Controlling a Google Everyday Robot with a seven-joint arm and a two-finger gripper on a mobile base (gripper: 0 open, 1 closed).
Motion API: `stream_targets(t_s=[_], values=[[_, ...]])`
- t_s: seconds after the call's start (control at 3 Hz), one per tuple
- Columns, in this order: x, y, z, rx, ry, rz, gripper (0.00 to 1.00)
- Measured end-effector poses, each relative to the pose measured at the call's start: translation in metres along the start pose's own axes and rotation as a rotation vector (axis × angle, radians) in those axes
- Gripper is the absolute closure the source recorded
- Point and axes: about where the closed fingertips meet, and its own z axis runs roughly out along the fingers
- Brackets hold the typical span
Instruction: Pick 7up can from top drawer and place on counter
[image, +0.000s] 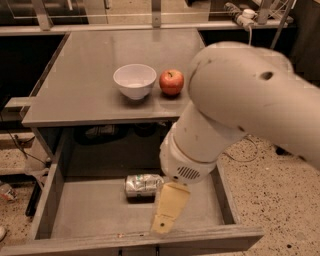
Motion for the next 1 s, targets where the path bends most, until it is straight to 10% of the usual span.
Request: stream_targets(t_s=[0.33,1.0], values=[[-0.051,-0.029,0.061,0.031,-0.063,-0.032,0.0],[-0.054,-0.038,0.081,0.057,-0.076,0.012,0.0]])
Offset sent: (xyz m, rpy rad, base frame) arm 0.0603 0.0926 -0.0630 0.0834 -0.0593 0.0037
